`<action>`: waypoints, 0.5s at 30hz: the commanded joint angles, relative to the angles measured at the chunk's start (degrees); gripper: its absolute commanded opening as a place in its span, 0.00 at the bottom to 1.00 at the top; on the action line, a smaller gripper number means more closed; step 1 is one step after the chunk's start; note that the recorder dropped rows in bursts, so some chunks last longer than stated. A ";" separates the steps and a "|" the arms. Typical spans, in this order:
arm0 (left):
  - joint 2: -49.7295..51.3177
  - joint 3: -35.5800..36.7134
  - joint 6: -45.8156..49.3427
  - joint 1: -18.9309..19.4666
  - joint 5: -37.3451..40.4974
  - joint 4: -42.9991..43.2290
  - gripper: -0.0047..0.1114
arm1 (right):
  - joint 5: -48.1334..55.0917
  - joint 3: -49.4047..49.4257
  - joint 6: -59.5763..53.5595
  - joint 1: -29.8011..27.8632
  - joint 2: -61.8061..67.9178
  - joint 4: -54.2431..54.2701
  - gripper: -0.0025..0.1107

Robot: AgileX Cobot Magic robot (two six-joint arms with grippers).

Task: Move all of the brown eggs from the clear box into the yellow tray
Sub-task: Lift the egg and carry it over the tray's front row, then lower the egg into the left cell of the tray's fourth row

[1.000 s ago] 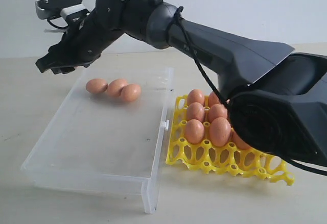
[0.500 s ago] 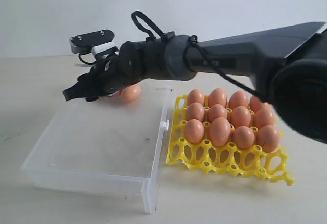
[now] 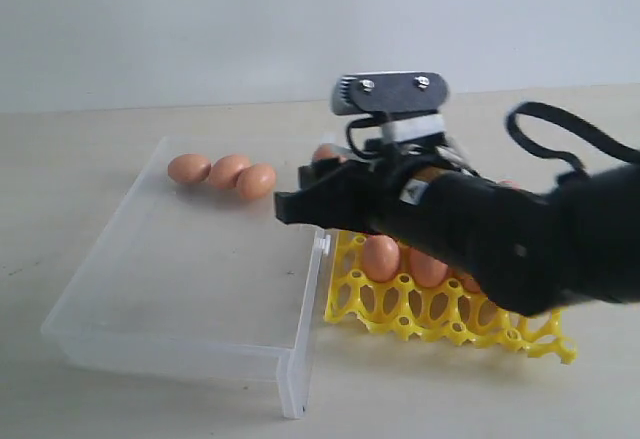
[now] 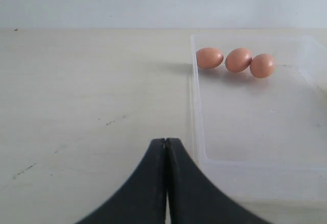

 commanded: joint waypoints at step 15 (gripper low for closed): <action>-0.32 -0.23 0.12 0.06 -0.22 -0.14 0.04 | -3.35 9.81 0.11 3.08 2.30 5.97 0.02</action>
